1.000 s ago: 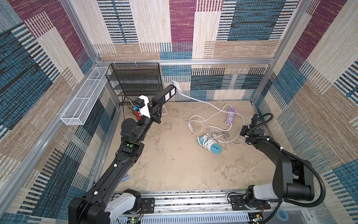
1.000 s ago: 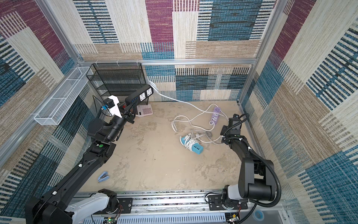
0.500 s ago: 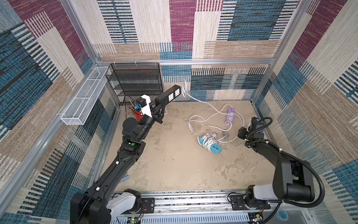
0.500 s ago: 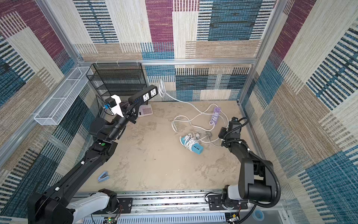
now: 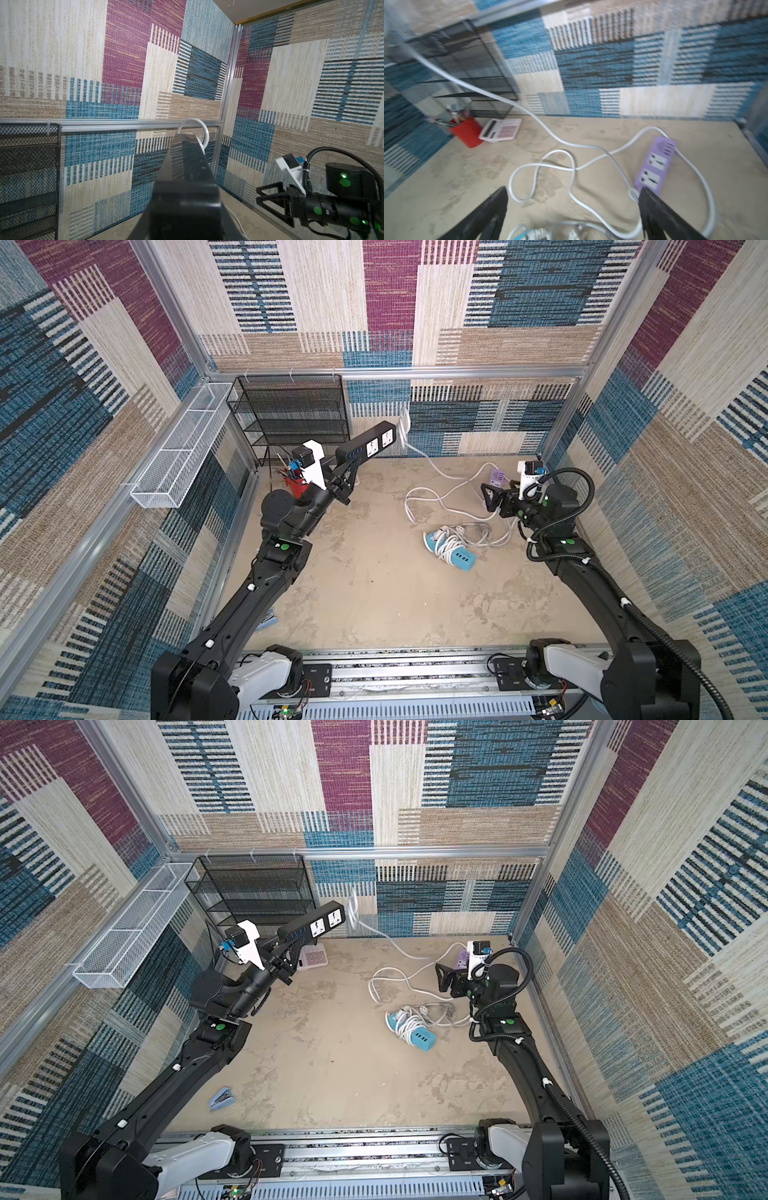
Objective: Unwrap the cord wrapped around the power strip
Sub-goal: Unwrap the power cord from the power strip.
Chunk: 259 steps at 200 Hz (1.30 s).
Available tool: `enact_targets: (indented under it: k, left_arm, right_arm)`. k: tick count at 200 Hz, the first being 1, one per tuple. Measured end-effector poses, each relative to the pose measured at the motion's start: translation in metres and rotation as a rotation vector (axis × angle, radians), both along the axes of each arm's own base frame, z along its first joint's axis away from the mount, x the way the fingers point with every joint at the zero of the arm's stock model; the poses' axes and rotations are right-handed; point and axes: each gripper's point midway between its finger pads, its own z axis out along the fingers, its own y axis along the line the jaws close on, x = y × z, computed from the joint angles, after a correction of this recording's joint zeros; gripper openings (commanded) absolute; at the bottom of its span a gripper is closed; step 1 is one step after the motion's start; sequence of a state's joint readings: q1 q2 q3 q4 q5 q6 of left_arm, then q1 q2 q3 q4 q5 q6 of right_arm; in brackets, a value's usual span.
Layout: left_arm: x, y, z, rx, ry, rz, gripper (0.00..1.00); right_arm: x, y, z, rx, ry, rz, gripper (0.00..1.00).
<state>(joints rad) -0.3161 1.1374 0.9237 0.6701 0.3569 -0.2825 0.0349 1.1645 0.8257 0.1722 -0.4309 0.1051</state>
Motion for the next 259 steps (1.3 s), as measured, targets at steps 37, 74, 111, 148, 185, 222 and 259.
enact_targets:
  k: [37,74,111,148,185,222,259]
  left_arm:
    - [-0.009,-0.006,0.01,-0.016,-0.016,-0.059,0.0]
    - [-0.02,-0.011,0.023,-0.035,-0.037,-0.125,0.0]
    - [-0.028,-0.018,0.031,-0.046,-0.043,-0.2,0.0]
    - [-0.036,-0.026,0.036,-0.052,-0.047,-0.281,0.0]
    - [-0.04,-0.031,0.037,-0.053,-0.044,-0.33,0.0]
    - [-0.037,-0.035,0.033,-0.06,-0.033,-0.357,0.0]
    - [-0.026,-0.039,0.025,-0.1,0.016,-0.391,0.0]
  right_arm:
    - [0.0,0.074,0.036,-0.027,-0.144,0.341,0.98]
    - [0.0,0.125,0.065,-0.096,-0.289,0.541,0.98]
    - [0.027,0.141,0.076,-0.148,-0.365,0.576,0.98]
    - [0.054,0.15,0.074,-0.172,-0.39,0.596,0.6]
    - [0.063,0.155,0.076,-0.172,-0.401,0.611,0.0]
    - [0.051,0.155,0.081,-0.156,-0.403,0.624,0.0]
    - [0.045,0.159,0.111,-0.144,-0.476,0.625,0.0]
